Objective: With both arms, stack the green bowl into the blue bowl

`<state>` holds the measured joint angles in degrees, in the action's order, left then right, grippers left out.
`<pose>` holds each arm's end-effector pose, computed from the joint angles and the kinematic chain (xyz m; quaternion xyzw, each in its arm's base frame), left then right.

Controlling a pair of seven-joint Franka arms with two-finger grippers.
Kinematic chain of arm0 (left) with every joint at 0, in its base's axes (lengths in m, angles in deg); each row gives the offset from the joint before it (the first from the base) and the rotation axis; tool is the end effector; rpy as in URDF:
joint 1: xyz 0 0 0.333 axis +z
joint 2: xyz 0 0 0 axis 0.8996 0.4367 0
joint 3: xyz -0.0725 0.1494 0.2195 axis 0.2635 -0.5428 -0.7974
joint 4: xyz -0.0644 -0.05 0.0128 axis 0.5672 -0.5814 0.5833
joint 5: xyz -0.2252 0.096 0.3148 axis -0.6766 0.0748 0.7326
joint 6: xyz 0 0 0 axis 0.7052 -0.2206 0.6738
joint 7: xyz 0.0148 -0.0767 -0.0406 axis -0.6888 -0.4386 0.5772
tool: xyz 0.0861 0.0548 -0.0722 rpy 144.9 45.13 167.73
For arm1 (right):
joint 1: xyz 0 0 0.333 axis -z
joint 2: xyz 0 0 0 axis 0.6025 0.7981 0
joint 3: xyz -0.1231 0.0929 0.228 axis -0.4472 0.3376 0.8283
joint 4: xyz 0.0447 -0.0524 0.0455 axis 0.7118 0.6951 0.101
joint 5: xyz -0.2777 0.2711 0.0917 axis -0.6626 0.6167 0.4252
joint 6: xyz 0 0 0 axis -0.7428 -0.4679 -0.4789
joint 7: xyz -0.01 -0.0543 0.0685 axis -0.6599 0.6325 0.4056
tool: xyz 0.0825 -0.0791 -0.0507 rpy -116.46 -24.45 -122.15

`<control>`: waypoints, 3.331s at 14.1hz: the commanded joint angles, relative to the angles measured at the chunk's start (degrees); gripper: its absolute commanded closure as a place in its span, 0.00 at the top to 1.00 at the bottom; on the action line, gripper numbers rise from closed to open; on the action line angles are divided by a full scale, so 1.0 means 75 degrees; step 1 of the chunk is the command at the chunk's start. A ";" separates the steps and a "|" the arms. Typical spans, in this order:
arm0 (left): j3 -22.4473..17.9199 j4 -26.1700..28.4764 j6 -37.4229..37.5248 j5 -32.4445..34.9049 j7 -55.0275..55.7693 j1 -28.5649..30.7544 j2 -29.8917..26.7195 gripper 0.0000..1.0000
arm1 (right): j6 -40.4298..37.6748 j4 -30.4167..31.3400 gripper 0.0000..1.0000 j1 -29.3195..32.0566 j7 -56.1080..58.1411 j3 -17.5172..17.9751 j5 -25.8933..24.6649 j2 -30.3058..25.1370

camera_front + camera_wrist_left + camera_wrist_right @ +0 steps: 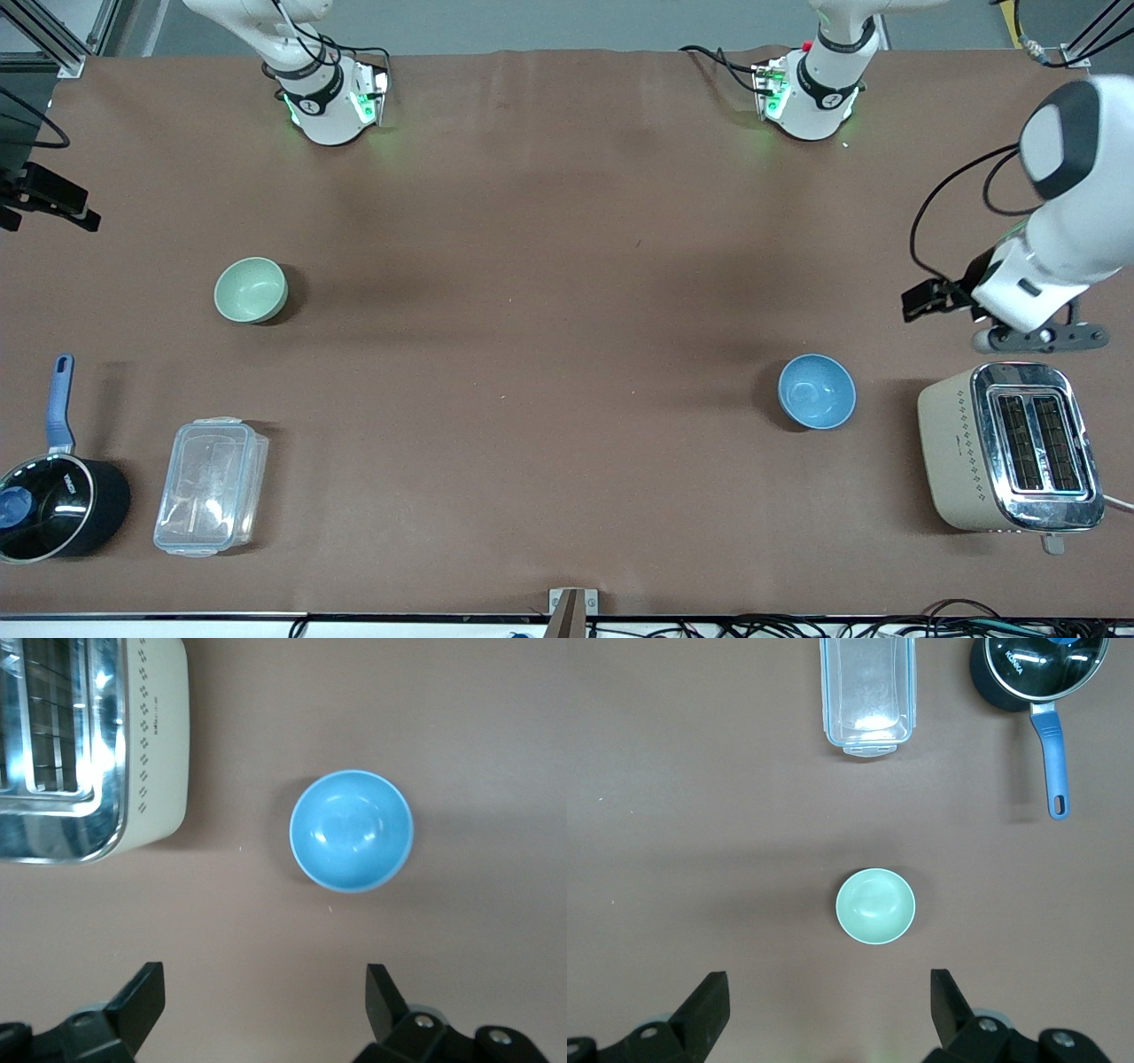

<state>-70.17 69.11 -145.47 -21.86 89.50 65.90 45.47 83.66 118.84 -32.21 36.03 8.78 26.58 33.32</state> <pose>0.5995 -0.0305 0.3855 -1.0000 -0.0049 -0.0031 0.0017 0.5448 -0.0592 0.5841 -0.9997 0.0159 0.0157 0.0108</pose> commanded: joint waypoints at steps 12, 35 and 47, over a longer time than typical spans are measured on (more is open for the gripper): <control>0.0064 0.0287 -0.3457 -0.0007 0.0038 -0.0005 0.2904 0.62 | 0.3006 0.3086 0.99 0.1990 0.1970 0.0049 0.1524 0.1526; 0.2747 -0.0344 -0.2731 0.0027 0.5167 -0.1397 0.3009 0.00 | 0.2658 0.3402 0.02 0.2122 0.2302 0.0108 0.1901 0.3232; 0.2712 -0.0721 -0.3926 0.1680 0.7796 -0.2876 0.4147 0.13 | 0.2221 0.3379 0.00 -0.0562 -0.1109 0.0108 0.2905 0.1800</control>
<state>-49.70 64.73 -175.15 -10.47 146.63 44.67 76.81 98.98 142.75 -34.68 29.77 10.13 43.99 47.82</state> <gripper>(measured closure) 0.952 0.960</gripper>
